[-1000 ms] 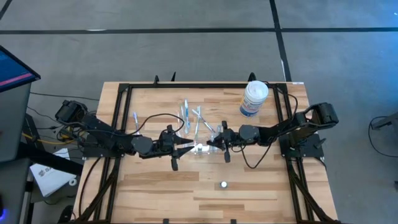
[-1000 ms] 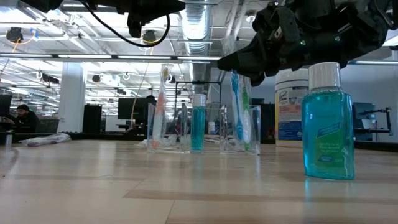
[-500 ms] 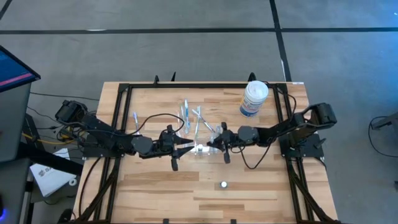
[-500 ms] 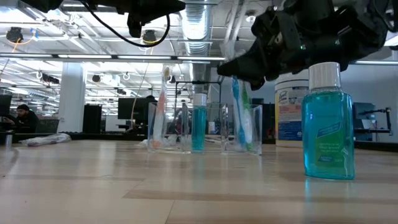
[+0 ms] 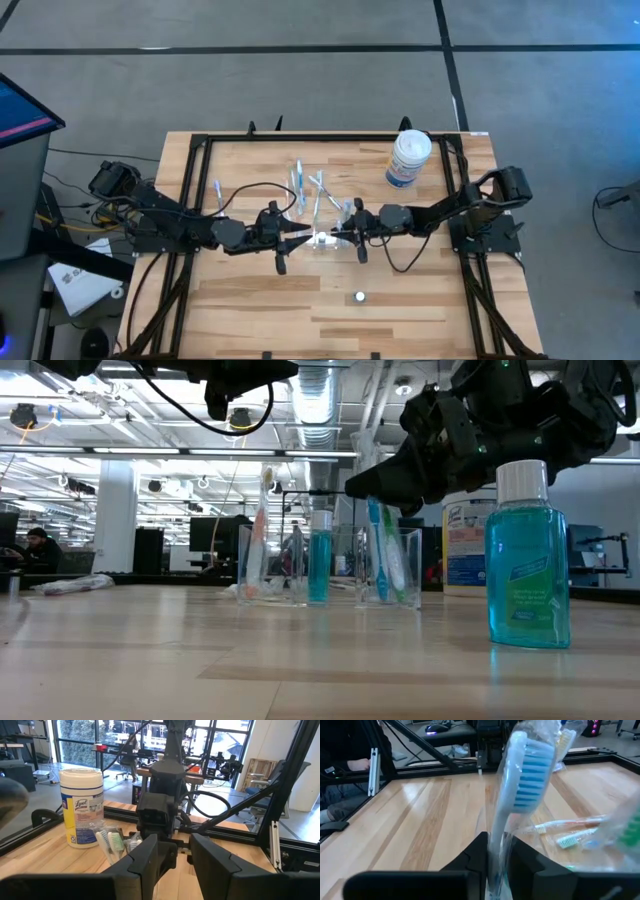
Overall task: Pick & Place toothbrushing station
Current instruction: Put the left blue toothbrush into the transparent organizer, then put the left purple toothbrush into the transparent organizer
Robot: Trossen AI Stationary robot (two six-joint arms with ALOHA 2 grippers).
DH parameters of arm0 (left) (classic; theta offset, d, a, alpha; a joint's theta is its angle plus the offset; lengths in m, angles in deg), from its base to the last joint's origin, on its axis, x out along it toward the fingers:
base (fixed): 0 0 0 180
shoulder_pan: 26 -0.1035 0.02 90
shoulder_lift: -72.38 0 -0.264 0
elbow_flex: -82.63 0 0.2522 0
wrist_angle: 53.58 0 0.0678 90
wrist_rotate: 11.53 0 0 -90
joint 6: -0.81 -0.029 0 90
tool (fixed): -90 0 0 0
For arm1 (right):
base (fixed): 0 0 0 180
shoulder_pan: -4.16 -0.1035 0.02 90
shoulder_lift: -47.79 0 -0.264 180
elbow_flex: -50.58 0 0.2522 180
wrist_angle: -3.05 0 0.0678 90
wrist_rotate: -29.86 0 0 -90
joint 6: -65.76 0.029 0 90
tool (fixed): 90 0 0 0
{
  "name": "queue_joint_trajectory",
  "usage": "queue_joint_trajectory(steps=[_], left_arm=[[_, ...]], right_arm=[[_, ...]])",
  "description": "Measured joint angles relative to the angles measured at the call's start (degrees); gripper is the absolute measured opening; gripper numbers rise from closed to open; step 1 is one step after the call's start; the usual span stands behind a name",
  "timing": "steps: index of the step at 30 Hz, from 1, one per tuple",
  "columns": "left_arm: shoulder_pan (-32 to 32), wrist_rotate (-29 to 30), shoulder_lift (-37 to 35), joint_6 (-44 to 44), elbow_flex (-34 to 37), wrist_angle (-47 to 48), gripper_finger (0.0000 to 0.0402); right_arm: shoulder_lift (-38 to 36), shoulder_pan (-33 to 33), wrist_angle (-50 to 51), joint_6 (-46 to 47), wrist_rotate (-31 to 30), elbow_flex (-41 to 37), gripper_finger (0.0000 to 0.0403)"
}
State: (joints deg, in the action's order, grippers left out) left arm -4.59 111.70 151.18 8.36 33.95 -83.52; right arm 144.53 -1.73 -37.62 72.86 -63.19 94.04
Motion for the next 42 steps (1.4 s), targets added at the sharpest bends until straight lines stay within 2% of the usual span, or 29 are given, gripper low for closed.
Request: queue_joint_trajectory(steps=[12, 23, 31, 42], left_arm=[[-0.02, 0.23, 0.00, 0.00, 0.00, 0.00, 0.0114], [-0.02, 0.20, 0.00, 0.00, 0.00, 0.00, 0.0114], [-0.02, 0.17, 0.00, 0.00, 0.00, 0.00, 0.0114], [0.00, 0.17, 0.00, 0.00, 0.00, 0.00, 0.0114]], right_arm=[[-0.02, -0.11, 1.24, -1.34, 0.20, 0.00, 0.0056], [-0.66, 0.02, 1.42, -1.15, 0.20, -0.02, 0.0133], [-5.80, 0.11, 5.26, -1.58, 0.07, -0.02, 0.0174], [-13.04, 1.25, 10.57, -2.77, 0.04, 0.00, 0.0177]])
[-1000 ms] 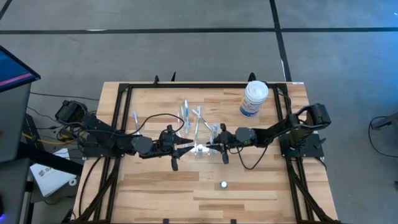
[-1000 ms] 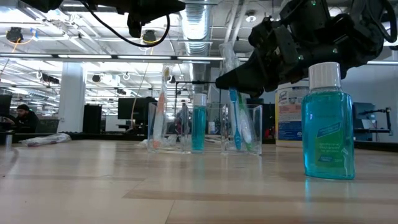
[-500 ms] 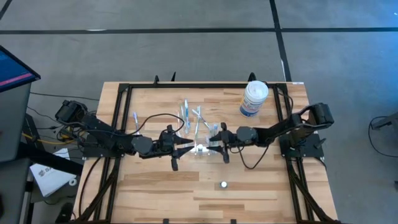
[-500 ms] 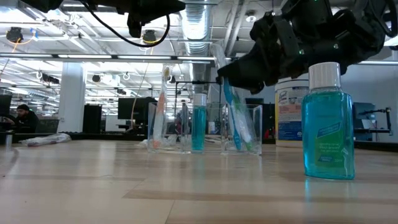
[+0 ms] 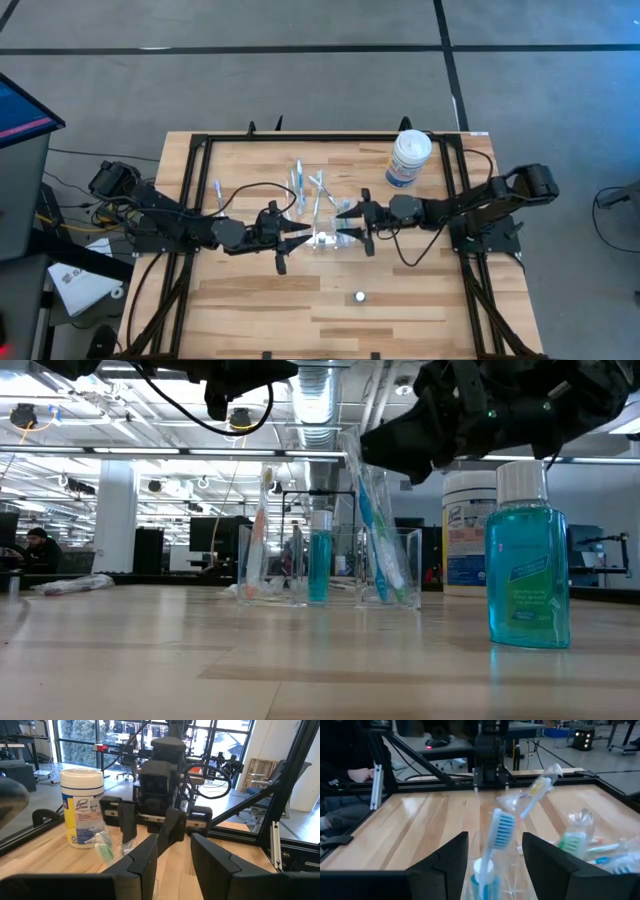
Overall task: Pick & Place toothbrushing station
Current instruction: Put the left purple toothbrush into the transparent organizer
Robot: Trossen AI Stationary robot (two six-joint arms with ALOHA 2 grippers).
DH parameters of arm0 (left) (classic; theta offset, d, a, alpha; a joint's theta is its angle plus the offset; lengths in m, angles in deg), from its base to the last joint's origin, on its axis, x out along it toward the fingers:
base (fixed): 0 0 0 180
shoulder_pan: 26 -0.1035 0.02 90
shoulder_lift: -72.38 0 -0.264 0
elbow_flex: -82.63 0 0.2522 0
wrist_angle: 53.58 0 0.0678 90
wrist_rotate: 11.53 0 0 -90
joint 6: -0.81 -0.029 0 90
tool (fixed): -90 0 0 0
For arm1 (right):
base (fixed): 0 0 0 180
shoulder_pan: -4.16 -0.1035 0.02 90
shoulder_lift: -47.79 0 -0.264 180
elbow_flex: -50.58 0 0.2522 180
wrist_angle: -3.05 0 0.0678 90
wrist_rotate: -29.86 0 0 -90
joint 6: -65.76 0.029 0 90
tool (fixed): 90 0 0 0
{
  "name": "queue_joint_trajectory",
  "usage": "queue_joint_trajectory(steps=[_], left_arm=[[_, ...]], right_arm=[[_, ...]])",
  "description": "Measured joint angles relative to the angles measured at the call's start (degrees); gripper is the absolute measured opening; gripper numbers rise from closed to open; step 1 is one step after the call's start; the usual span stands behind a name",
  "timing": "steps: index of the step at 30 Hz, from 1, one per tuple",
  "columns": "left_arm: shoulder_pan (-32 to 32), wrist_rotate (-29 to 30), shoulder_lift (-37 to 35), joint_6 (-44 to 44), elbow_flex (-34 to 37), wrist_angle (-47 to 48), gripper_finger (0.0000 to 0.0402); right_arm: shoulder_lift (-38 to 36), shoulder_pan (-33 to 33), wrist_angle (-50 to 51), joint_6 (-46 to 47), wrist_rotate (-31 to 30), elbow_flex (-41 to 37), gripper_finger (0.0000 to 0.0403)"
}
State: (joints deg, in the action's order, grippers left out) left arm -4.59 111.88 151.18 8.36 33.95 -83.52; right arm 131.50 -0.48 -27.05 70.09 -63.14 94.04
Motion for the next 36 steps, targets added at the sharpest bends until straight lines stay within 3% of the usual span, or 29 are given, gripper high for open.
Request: queue_joint_trajectory(steps=[17, 26, 36], left_arm=[[0.03, 2.34, -1.47, 3.55, -0.04, 2.08, 0.0114], [0.16, 2.35, -10.33, 17.74, -0.02, 24.96, 0.0099], [0.16, 2.35, -15.21, 24.60, -0.02, 40.20, 0.0090]], right_arm=[[-10.33, -0.07, 6.36, -0.43, 0.13, 0.00, 0.0177], [-15.63, -0.11, 12.14, -0.64, 0.11, 0.00, 0.0177], [-16.47, -0.09, 12.52, -1.80, 0.09, 0.00, 0.0177]])
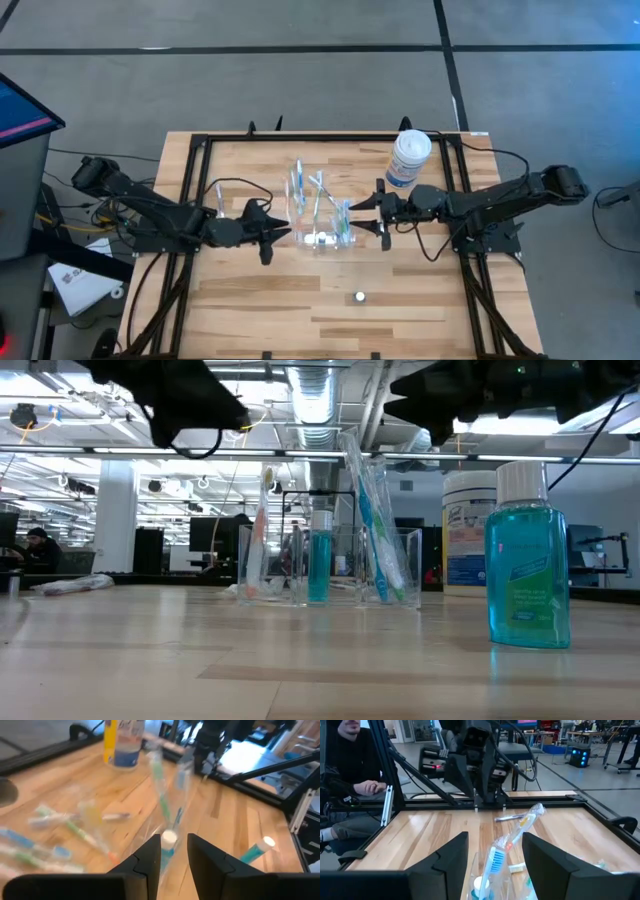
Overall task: Pick & Place toothbrushing station
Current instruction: Put the left purple toothbrush into the transparent organizer
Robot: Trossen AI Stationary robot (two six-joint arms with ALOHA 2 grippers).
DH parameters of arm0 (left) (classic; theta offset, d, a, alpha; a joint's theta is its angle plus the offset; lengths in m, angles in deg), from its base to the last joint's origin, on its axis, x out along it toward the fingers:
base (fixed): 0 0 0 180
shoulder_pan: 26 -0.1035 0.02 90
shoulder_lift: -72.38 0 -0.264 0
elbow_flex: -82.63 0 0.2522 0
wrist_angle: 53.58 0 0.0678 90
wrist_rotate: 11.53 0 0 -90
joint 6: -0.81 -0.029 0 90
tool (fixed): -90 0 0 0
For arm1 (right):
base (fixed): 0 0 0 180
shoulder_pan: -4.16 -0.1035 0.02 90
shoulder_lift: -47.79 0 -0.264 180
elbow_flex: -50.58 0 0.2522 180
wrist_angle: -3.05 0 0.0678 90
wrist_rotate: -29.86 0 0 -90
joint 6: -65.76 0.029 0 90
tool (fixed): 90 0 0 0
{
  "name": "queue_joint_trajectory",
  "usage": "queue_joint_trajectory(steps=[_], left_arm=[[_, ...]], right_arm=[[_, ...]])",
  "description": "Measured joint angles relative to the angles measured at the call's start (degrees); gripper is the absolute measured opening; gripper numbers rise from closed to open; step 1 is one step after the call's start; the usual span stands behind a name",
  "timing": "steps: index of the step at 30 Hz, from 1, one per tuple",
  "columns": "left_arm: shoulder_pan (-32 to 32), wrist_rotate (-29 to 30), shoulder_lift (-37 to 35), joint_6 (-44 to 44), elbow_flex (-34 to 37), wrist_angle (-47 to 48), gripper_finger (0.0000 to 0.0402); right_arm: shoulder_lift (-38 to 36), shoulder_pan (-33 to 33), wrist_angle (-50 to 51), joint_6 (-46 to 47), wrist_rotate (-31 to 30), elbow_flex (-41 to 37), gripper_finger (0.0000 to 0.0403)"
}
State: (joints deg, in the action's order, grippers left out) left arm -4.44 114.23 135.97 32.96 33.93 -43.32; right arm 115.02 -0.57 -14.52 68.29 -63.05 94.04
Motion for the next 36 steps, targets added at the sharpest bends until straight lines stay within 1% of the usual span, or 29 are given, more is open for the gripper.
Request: queue_joint_trajectory(steps=[2, 7, 11, 14, 17, 20, 26, 33, 36], left_arm=[[0.00, 0.20, -0.99, 3.07, 0.00, 3.97, 0.0090], [-0.80, 1.59, -3.84, 14.64, 0.00, 16.62, 0.0090], [-2.43, 1.82, -6.10, 22.92, 0.00, 25.51, 0.0090], [-4.14, 1.72, -7.69, 27.47, 0.00, 31.02, 0.0090], [-6.45, 0.83, -9.17, 31.65, 0.00, 36.87, 0.0090], [-9.21, -1.41, -10.01, 36.14, 0.00, 42.59, 0.0090], [-14.67, -5.84, -10.01, 41.48, 0.00, 50.95, 0.0090], [-20.60, -9.66, -9.99, 41.88, 0.02, 56.16, 0.0090], [-22.78, -9.91, -9.99, 41.88, 0.02, 57.65, 0.0090]], right_arm=[[-0.01, 0.00, -0.02, -0.06, 0.00, 0.00, 0.0177], [-0.01, 0.00, -0.31, -0.13, -0.02, 0.01, 0.0177], [-0.01, 0.00, -0.35, -0.13, -0.02, 0.00, 0.0177], [-0.01, 0.00, -0.35, -0.13, -0.02, 0.00, 0.0177], [-0.01, 0.00, -0.35, -0.13, -0.04, 0.02, 0.0177], [-0.01, 0.04, -0.33, -0.14, -0.07, 0.00, 0.0177], [-0.01, 0.57, -0.34, -0.13, -0.02, 0.02, 0.0177], [-0.01, 1.18, -0.15, -0.13, -0.01, 0.07, 0.0177], [-0.01, 1.17, -0.16, -0.14, 0.02, 0.09, 0.0177]])
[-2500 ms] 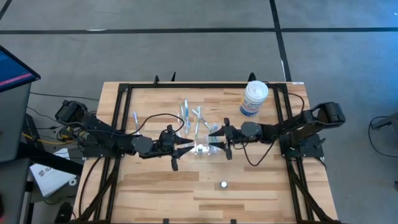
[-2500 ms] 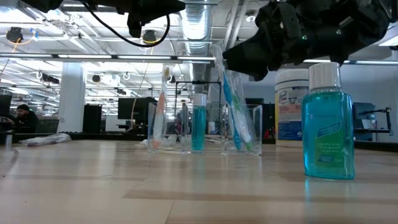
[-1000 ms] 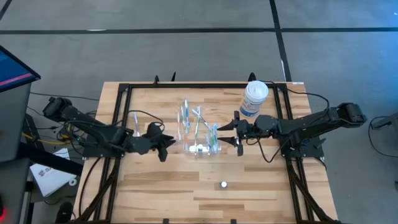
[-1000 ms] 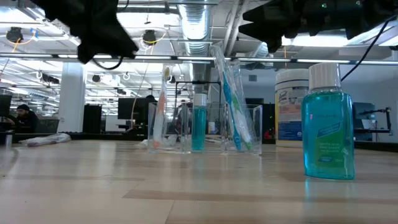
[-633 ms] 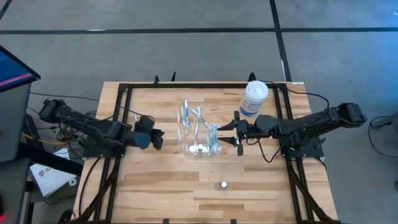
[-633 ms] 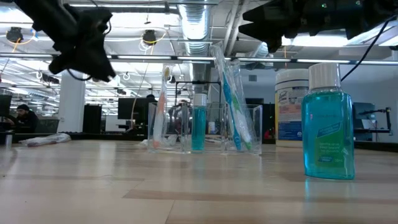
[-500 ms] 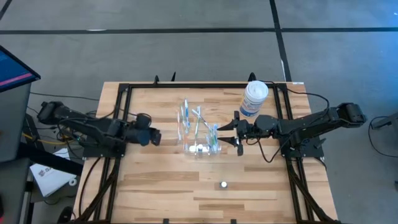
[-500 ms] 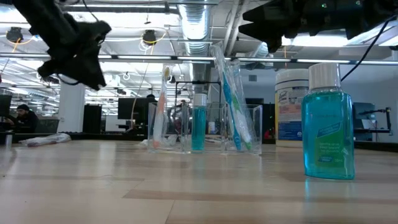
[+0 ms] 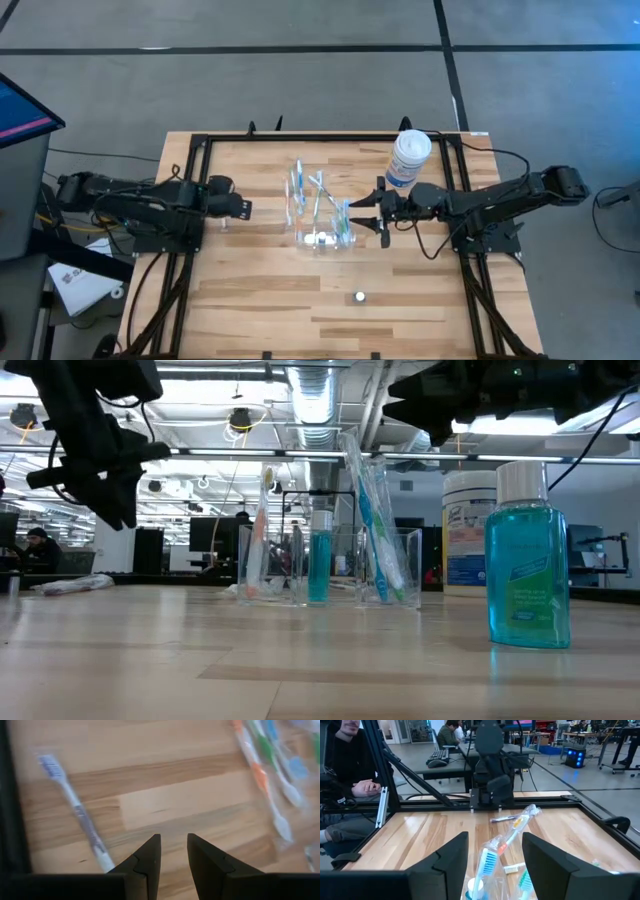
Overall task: Pick & Place toothbrushing station
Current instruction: Put the left purple toothbrush into the transparent organizer
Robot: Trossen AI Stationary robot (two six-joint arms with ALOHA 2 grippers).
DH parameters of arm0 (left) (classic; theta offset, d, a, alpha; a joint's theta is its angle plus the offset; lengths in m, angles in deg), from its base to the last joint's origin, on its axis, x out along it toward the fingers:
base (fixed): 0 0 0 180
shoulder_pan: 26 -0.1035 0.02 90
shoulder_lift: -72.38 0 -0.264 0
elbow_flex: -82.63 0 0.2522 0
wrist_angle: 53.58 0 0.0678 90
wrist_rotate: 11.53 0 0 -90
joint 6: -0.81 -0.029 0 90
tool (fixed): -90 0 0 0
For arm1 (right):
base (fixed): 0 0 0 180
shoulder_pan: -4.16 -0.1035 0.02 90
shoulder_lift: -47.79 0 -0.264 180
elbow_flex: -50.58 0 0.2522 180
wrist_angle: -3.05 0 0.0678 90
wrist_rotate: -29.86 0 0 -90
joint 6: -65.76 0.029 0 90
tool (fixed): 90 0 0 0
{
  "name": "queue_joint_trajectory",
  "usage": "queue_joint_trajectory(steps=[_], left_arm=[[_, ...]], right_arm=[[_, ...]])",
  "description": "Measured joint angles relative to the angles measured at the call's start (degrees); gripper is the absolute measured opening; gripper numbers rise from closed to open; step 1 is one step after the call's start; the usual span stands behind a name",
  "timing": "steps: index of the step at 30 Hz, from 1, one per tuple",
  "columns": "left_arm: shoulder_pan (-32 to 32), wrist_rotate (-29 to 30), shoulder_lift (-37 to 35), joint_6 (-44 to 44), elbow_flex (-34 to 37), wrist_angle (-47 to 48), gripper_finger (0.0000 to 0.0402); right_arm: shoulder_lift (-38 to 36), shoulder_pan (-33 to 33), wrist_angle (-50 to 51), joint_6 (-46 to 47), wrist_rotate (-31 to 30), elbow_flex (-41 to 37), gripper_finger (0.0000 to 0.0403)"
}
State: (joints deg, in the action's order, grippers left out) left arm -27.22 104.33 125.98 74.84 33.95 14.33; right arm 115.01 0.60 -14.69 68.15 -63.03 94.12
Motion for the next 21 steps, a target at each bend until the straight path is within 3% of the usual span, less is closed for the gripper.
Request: queue_joint_trajectory(steps=[21], left_arm=[[-17.33, -2.01, 0.20, -4.61, 1.06, 4.94, 0.0094]], right_arm=[[0.04, -0.01, 0.61, 0.01, 0.02, 0.04, 0.0177]])
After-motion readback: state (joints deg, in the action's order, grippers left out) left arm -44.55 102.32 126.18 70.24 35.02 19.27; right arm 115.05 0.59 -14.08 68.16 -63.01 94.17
